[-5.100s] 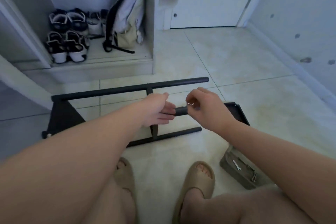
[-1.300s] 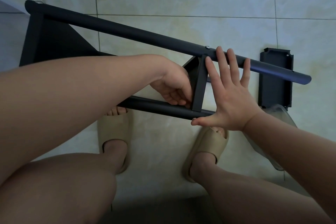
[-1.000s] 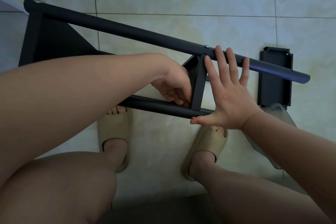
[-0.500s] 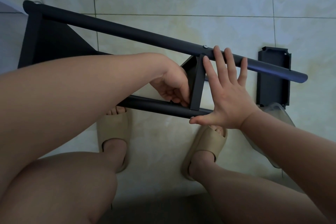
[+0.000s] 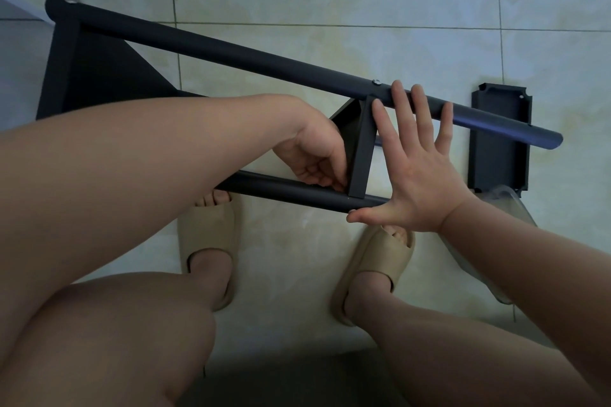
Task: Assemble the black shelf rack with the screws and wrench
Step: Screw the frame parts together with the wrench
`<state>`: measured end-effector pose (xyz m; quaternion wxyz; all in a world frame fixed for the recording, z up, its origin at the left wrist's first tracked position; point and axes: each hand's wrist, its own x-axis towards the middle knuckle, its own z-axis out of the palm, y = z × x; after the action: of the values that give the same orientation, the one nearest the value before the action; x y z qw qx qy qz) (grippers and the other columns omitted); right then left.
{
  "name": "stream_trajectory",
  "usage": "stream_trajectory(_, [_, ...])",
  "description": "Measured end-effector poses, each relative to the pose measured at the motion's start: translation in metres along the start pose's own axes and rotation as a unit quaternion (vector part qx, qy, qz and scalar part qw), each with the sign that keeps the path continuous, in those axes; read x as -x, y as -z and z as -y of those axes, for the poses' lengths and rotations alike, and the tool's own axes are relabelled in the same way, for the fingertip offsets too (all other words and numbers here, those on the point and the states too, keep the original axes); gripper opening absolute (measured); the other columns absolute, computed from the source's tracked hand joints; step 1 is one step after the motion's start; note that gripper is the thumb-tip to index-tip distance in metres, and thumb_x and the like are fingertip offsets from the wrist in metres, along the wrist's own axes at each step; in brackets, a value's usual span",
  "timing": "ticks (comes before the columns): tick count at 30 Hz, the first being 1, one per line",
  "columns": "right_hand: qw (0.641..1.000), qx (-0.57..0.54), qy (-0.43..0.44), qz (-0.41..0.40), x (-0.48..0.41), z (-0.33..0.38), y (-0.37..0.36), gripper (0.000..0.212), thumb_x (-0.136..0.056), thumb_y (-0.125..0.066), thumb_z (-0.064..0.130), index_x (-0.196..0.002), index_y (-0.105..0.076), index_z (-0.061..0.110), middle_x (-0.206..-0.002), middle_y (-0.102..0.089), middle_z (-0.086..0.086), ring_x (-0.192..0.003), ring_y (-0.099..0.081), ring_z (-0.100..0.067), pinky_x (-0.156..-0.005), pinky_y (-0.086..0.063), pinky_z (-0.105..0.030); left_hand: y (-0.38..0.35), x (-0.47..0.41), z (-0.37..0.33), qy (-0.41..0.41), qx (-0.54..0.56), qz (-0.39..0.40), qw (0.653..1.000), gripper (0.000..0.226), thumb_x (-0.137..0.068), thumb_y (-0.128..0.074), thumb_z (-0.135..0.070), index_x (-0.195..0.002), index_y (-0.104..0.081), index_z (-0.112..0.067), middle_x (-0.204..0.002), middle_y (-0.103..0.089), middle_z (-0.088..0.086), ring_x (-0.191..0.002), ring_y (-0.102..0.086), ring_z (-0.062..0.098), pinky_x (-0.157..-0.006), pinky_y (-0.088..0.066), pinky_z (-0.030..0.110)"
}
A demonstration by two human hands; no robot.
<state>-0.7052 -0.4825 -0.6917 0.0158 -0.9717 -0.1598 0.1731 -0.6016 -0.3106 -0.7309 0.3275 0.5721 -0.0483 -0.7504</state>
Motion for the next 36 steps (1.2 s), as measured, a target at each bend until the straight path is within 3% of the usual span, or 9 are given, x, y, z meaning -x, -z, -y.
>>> stream_trajectory(15, [1.000, 0.000, 0.002, -0.006, 0.0003, -0.0004, -0.0011, 0.142, -0.061, -0.031, 0.106, -0.162, 0.001, 0.012, -0.169, 0.008, -0.018, -0.155, 0.011, -0.041, -0.117, 0.010, -0.070, -0.0004, -0.0034, 0.0013, 0.014, -0.015, -0.005, 1.000, 0.004, -0.092, -0.064, -0.013, -0.094, -0.068, -0.013, -0.077, -0.066, -0.002, -0.065, -0.054, 0.008, -0.065, -0.041, 0.021])
stream_trajectory(24, [1.000, 0.002, 0.000, -0.001, 0.0005, -0.0009, -0.0011, 0.143, -0.061, -0.033, 0.106, -0.163, 0.000, 0.012, -0.169, 0.009, -0.018, -0.155, 0.012, -0.041, -0.117, 0.007, -0.072, 0.0003, -0.0025, -0.0004, 0.005, 0.026, 0.005, 1.000, 0.014, -0.091, -0.060, 0.000, -0.087, -0.070, -0.009, -0.075, -0.069, 0.002, -0.061, -0.059, 0.008, -0.060, -0.051, 0.017])
stream_trajectory(30, [1.000, 0.004, 0.000, -0.004, 0.0004, -0.0009, -0.0014, 0.143, -0.061, -0.035, 0.105, -0.162, 0.001, 0.012, -0.169, 0.008, -0.018, -0.155, 0.011, -0.042, -0.117, 0.007, -0.072, 0.0006, -0.0022, 0.0010, 0.018, -0.011, -0.003, 1.000, 0.006, -0.094, -0.063, -0.014, -0.093, -0.068, -0.015, -0.077, -0.067, -0.003, -0.065, -0.056, 0.008, -0.063, -0.045, 0.021])
stream_trajectory(36, [1.000, 0.005, 0.000, -0.007, 0.0003, -0.0014, -0.0021, 0.143, -0.060, -0.034, 0.106, -0.162, 0.000, 0.012, -0.169, 0.007, -0.019, -0.155, 0.010, -0.042, -0.117, 0.006, -0.073, 0.0018, -0.0022, 0.0001, 0.016, 0.002, 0.011, 1.000, 0.014, -0.092, -0.062, -0.004, -0.084, -0.071, -0.012, -0.075, -0.068, -0.001, -0.063, -0.056, 0.008, -0.065, -0.043, 0.019])
